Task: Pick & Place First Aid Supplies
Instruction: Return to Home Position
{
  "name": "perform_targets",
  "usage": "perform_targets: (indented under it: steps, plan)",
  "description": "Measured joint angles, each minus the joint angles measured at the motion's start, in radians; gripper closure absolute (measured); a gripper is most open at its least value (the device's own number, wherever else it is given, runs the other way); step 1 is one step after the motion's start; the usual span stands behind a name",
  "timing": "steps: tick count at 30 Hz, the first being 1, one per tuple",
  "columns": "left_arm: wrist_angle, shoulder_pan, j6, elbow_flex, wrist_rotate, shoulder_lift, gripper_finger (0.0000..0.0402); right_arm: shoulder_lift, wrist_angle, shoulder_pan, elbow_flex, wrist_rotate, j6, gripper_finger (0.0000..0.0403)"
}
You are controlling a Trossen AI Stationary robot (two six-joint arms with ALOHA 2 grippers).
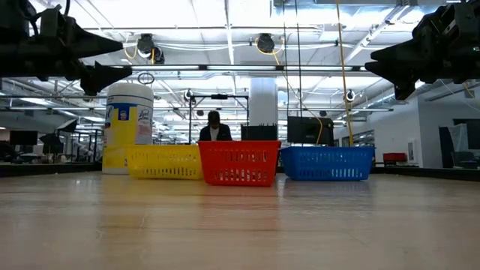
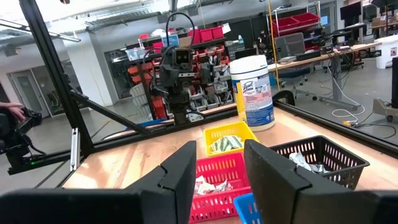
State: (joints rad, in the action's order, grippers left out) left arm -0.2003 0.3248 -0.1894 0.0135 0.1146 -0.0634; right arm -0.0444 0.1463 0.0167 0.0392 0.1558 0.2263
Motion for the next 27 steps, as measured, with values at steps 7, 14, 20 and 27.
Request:
perform_targets:
  steps: [7,14,20,27]
  plan:
    - [0.049,0.000,0.004,0.001,-0.003,0.059,0.0011,0.000,0.000,0.000,0.000,0.000,0.000,0.0273]
    - [0.069,0.000,0.012,0.001,-0.007,0.059,0.0011,0.000,0.000,0.000,0.000,0.000,0.000,0.0273]
    - [0.079,0.000,0.004,0.001,-0.008,0.044,0.0011,0.000,0.000,0.000,0.000,0.000,0.000,0.0273]
    - [0.078,0.000,0.004,0.001,-0.008,0.044,0.0011,0.000,0.000,0.000,0.000,0.000,0.000,0.0273]
